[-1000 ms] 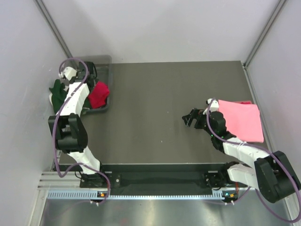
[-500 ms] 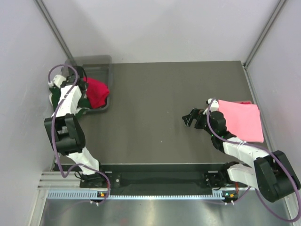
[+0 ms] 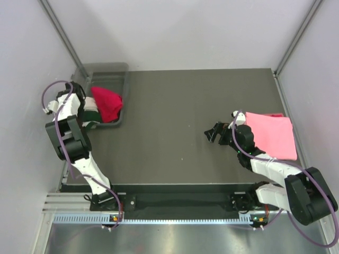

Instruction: Fold and stack the t-shirts

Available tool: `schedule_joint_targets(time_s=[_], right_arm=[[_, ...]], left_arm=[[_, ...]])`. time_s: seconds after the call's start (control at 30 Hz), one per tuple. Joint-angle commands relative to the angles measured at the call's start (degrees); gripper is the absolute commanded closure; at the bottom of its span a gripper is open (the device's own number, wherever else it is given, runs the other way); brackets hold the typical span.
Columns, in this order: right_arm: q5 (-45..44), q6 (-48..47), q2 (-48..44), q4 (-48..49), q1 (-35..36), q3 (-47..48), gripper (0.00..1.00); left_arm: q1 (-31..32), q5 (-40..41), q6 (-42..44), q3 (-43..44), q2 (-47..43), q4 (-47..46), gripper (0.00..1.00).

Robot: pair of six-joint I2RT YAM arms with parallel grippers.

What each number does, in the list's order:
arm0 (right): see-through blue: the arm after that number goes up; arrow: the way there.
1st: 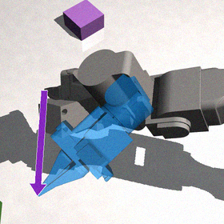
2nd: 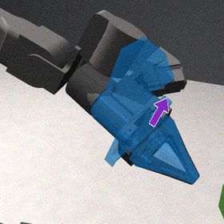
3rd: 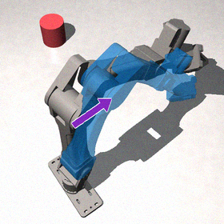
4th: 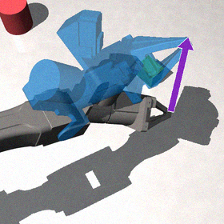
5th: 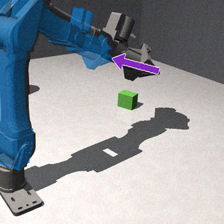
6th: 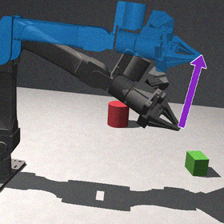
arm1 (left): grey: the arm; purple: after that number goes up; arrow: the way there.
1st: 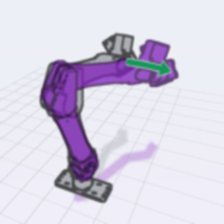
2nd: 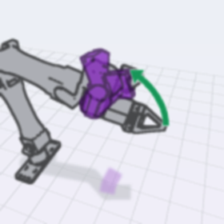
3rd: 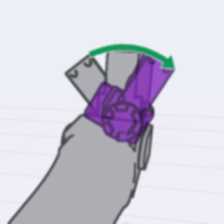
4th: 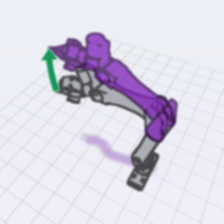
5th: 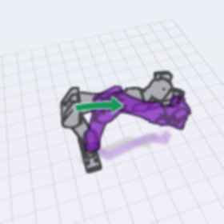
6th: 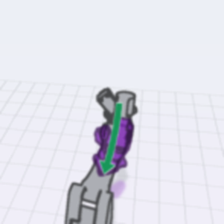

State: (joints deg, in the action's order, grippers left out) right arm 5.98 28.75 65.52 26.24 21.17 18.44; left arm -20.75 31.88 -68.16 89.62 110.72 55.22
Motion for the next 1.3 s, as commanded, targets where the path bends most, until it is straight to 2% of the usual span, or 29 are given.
schedule_joint_targets(time_s=[0.0,0.07,0.13,0.27,0.37,0.57,0.8,1.03,1.1,1.17,1.27], right_arm=[[0.7,0.5,0.1,2.9,-0.8,1.5,0.00],[1.1,0.6,0.5,3.2,-0.9,1.6,0.00],[1.4,0.7,0.8,3.2,-1.0,1.8,0.00],[1.5,0.6,1.1,3.4,-1.0,1.9,0.00],[1.6,0.7,1.1,3.3,-1.0,1.9,0.00],[1.6,0.7,0.8,3.2,-1.1,1.6,0.00],[1.7,0.8,1.0,3.3,-1.0,1.6,0.00],[2.0,0.8,0.9,3.4,-1.0,1.7,0.00],[2.1,0.7,0.8,3.4,-1.1,1.6,0.00],[2.2,0.8,0.8,3.4,-1.1,1.6,0.00],[2.4,0.9,0.9,3.4,-1.1,1.6,0.00]], left_arm=[[0.2,-0.2,0.0,-1.8,-5.9,-2.3,0.95],[0.2,-0.1,0.4,-4.2,-10.1,-5.3,0.95],[0.2,0.0,1.5,-5.2,-16.2,-7.4,1.00],[0.3,0.0,1.5,-5.4,-24.6,-9.0,1.00],[0.2,-0.2,2.6,-6.0,-27.7,-10.7,0.94],[0.2,-1.4,3.6,-10.4,-24.7,-11.2,0.96],[0.1,-4.9,4.0,-19.0,-21.2,-18.8,1.00],[0.0,-6.6,3.1,-15.4,-13.3,-16.0,0.99],[0.1,-7.6,4.3,-14.1,-11.1,-15.6,0.95],[0.1,-7.8,4.0,-14.1,-10.4,-15.3,0.76],[-0.1,-7.8,3.8,-14.0,-10.2,-14.5,0.58]])
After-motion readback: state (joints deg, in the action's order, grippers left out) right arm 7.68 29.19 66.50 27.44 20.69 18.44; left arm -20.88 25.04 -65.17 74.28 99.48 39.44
